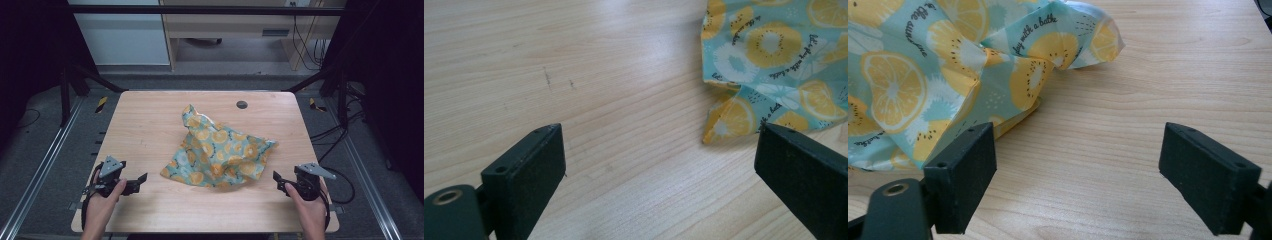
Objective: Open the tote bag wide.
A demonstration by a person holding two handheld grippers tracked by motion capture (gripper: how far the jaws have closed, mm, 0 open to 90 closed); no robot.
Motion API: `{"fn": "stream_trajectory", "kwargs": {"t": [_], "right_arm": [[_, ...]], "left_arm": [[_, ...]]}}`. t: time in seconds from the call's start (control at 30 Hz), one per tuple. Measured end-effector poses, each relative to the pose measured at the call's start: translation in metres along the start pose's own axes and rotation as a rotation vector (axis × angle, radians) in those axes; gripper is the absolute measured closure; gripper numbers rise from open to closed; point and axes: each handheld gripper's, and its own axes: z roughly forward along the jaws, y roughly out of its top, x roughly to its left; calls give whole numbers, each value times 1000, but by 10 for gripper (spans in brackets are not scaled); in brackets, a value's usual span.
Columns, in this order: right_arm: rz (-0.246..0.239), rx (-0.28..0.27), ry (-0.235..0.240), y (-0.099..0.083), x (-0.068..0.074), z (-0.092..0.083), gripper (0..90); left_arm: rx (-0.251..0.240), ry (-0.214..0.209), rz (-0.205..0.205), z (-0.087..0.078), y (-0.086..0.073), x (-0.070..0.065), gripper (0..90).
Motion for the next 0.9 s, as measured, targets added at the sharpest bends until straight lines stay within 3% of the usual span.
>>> {"fn": "stream_trajectory", "kwargs": {"t": [0.17, 0.3, 0.43, 0.47, 0.5, 0.6, 0.73, 0.8, 0.9], "right_arm": [[1, -9, 18, 2, 3, 0, 153], [0, -16, 39, 12, 4, 0, 175], [-41, -64, 75, 45, 14, -6, 197], [-67, -88, 110, 67, 21, -11, 197], [-67, -88, 110, 67, 21, -11, 197], [-129, -97, 141, 98, 34, -15, 223], [-179, -65, 207, 133, 51, -9, 261], [-217, -38, 253, 153, 65, 3, 282], [-234, -13, 274, 165, 75, 14, 281]], "left_arm": [[12, -4, 5, -1, 0, 0, 57], [9, -20, -20, -1, -1, 1, 57], [17, -27, -24, 2, -1, 0, 57], [22, -27, -21, 3, -1, -1, 57], [25, -26, -17, 3, -1, -1, 57], [28, -16, -6, 3, 0, -1, 57], [23, -17, -7, 4, 1, -2, 57], [24, -20, -8, 4, 0, -2, 57], [22, -28, -18, 3, -1, -1, 58]]}}
